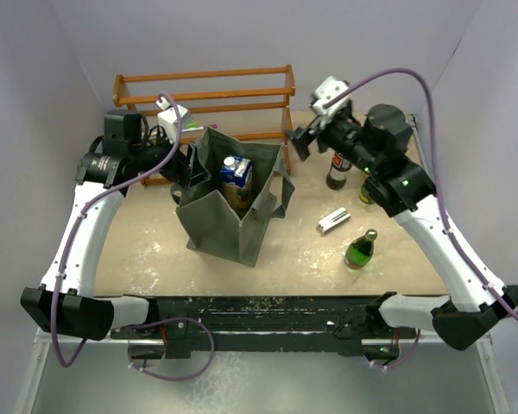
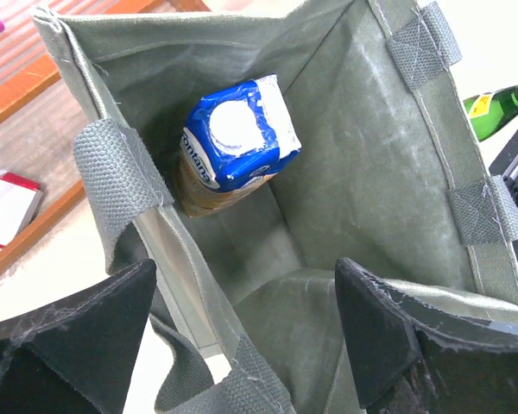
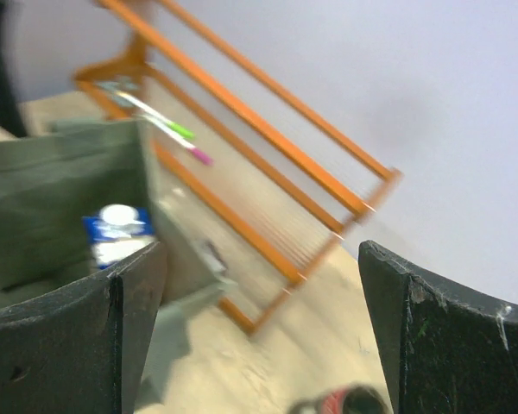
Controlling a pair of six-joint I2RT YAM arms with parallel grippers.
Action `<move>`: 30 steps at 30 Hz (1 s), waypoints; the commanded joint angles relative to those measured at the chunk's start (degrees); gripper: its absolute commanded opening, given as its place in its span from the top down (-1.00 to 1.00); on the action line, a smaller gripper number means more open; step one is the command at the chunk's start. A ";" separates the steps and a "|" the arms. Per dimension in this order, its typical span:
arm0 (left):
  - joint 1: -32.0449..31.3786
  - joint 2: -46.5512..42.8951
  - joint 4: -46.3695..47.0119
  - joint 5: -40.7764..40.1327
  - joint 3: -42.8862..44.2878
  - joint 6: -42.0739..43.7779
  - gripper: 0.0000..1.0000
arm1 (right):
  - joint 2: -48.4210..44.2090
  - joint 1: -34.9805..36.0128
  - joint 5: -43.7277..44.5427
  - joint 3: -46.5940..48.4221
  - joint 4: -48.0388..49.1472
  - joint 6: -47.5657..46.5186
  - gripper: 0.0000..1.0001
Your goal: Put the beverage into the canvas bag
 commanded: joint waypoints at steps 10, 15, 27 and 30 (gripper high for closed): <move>0.01 -6.21 6.32 -2.65 -3.10 1.98 -0.80 | -2.08 -18.43 17.93 -6.20 1.05 9.05 -0.84; 0.03 -7.37 6.52 -1.46 -3.83 2.29 -0.78 | 1.31 -21.73 19.62 -6.23 1.60 9.10 -0.81; 0.01 -9.23 7.22 -0.32 -5.44 2.55 -0.77 | 11.55 -26.88 11.60 -3.59 -0.76 13.02 -0.75; 0.01 -9.20 7.36 -0.12 -5.62 2.52 -0.76 | 13.51 -27.48 10.28 -2.97 -0.96 13.55 -0.66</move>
